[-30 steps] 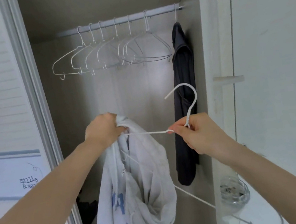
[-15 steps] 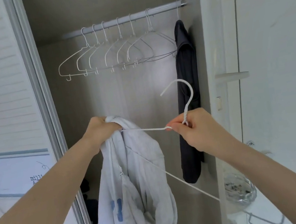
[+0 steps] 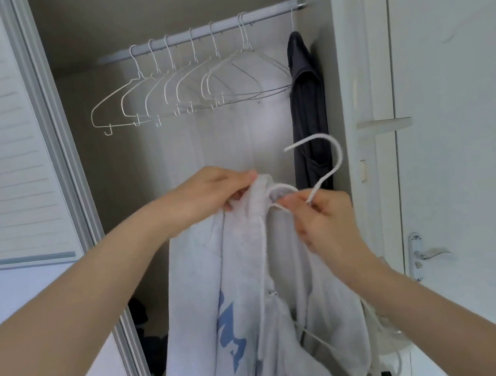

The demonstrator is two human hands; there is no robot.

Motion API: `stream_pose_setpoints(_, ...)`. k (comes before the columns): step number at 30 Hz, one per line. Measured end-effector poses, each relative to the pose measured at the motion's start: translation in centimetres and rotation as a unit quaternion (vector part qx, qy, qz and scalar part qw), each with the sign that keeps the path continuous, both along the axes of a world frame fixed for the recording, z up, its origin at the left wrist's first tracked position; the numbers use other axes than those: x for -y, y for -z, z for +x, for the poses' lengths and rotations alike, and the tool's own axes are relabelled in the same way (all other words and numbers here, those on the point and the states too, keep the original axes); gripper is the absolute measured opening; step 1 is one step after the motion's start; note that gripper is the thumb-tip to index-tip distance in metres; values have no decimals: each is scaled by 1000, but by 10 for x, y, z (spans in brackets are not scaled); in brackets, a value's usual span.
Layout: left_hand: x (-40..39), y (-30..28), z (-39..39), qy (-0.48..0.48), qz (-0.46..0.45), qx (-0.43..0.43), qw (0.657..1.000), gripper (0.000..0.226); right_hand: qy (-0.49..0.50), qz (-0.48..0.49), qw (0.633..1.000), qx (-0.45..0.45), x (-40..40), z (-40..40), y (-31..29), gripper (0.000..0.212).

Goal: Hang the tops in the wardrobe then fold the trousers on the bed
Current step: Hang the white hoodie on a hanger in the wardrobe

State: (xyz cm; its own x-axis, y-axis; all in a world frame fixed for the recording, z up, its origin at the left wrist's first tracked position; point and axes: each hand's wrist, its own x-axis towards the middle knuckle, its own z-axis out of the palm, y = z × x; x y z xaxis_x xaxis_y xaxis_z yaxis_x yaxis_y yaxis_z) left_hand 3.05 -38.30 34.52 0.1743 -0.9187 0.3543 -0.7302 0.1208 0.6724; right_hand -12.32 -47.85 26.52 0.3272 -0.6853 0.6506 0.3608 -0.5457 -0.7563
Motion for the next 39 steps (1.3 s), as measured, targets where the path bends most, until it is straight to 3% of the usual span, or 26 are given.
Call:
stream_pose_setpoints(2, -4, -3, 3, -45, -63, 248, 966, 26, -15, 20, 999, 27, 3, -12, -10, 35)
stream_pose_setpoints(3, -5, -3, 3, -56, -73, 333, 939, 26, -16, 24, 999, 35, 3, -16, -14, 33)
stream_pose_setpoints(4, -5, -1, 3, -62, -75, 365, 926, 25, -16, 24, 999, 46, 3, -18, -17, 31)
stream_pose_setpoints(7, 2, 8, 1, -66, -72, 336, 937, 34, 1, 25, 998, 52, 2, -19, -24, 29)
stream_pose_setpoints(9, 9, 16, 5, -76, -76, 304, 946, 37, 77, -44, 995, -43, 7, -18, -29, 24)
stream_pose_setpoints(11, 14, 24, 14, -121, -105, 282, 946, 39, 187, -154, 955, -173, 15, -20, -31, 11)
stream_pose_setpoints(12, 15, 28, 19, -150, -122, 267, 944, 40, 232, -195, 933, -195, 18, -23, -29, 13)
stream_pose_setpoints(14, 15, 34, 29, -192, -147, 225, 944, 43, 262, -233, 927, -129, 18, -29, -20, 22)
stream_pose_setpoints(16, 14, 34, 35, -211, -170, 168, 948, 45, 205, -205, 953, -84, 10, -29, 1, 22)
stream_pose_setpoints(19, 14, 26, 38, -215, -205, 95, 950, 49, 97, -109, 964, -224, 1, -11, 43, 18)
stream_pose_setpoints(21, 11, 21, 39, -206, -226, 52, 951, 50, 16, -50, 953, -299, 2, 0, 62, 32)
stream_pose_setpoints(23, 5, 16, 46, -195, -237, 10, 952, 51, -92, 24, 943, -320, 8, 3, 65, 43)
stream_pose_setpoints(25, -2, 14, 55, -179, -236, -64, 953, 59, -181, 52, 920, -344, 17, 2, 65, 34)
stream_pose_setpoints(28, -13, 18, 64, -164, -238, -141, 947, 67, -230, 16, 871, -434, 26, -2, 63, 16)
stream_pose_setpoints(31, -25, 25, 71, -170, -249, -185, 936, 73, -231, -24, 807, -543, 42, -9, 58, 35)
stream_pose_setpoints(33, -36, 27, 79, -179, -245, -183, 935, 69, -208, -57, 783, -583, 54, -14, 54, 43)
stream_pose_setpoints(36, -53, 30, 91, -241, -223, -85, 941, 57, -31, -218, 746, -628, 74, -20, 39, 43)
stream_pose_setpoints(39, -70, 32, 105, -273, -203, -24, 940, 57, 53, -352, 720, -596, 87, -25, 23, 47)
